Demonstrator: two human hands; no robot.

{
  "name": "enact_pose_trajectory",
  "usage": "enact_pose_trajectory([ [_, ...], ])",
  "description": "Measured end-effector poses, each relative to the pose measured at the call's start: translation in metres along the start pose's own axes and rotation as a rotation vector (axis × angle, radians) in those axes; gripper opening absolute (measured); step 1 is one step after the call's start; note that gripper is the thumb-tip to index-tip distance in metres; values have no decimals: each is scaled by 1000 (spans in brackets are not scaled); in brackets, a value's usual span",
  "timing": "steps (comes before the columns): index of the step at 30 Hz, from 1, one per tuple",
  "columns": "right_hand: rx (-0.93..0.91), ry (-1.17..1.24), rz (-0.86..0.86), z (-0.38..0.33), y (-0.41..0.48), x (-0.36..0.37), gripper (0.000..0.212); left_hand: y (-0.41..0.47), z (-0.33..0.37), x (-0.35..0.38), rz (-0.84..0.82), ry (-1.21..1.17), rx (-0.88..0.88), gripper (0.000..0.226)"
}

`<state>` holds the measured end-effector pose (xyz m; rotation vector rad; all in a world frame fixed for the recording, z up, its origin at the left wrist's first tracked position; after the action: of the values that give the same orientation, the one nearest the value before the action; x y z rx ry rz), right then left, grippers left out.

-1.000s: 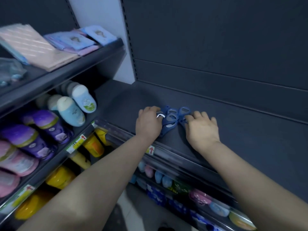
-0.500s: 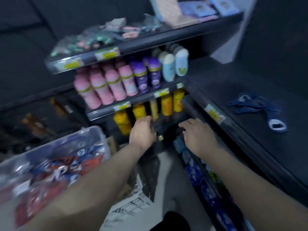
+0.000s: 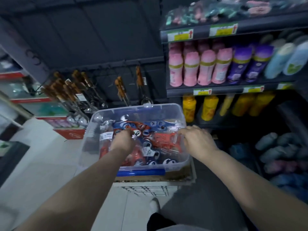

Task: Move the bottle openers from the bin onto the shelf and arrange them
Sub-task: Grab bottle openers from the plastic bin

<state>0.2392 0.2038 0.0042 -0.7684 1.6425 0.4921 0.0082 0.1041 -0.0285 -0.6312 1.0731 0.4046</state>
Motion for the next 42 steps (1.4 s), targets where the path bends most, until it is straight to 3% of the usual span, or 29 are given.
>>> enact_pose_trajectory([
  [3, 5, 13, -68, -33, 36, 24, 37, 27, -25, 1, -71, 44, 47, 26],
  [10, 107, 16, -425, -62, 82, 103, 40, 82, -37, 26, -244, 179, 276, 37],
  [14, 144, 34, -473, -69, 83, 124, 31, 84, -5, 54, -344, 339, 475, 50],
  [18, 240, -27, -451, -64, 77, 133, 42, 75, 17, 82, -346, 490, 613, 47],
  [21, 215, -54, -426, -67, 77, 138, 45, 77, 13, 86, -314, 610, 544, 37],
  [25, 193, 237, -513, -62, 83, 144, 48, 80, -7, 76, -343, 666, 403, 24],
  [28, 218, 283, -464, -42, 91, 129, 27, 83, -22, 60, -290, 653, 312, 18],
  [30, 239, 289, -382, -29, 98, 115, 26, 87, -26, 50, -231, 630, 283, 16],
  [33, 215, 269, -365, -26, 107, 110, 23, 87, -27, 38, -116, 460, 257, 18],
  [36, 62, 305, -395, -51, 111, 112, 19, 85, -29, 36, -80, 387, 201, 23],
  [39, -59, 326, -420, -77, 112, 119, 12, 87, -51, 35, -162, 238, 13, 21],
  [42, -19, 380, -378, -79, 125, 120, 16, 88, -79, 28, -160, 22, -179, 29],
])
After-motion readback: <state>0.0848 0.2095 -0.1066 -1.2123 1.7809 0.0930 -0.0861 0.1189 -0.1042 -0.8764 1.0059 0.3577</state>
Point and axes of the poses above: each hand's wrist, its own y-axis towards the middle knuckle, its own x-axis out of the palm, z = x × y, the point moved 8 cm from there along y, towards the middle knuckle, and after that the axes turned 6 degrees about -z, right-handed, at the moved point
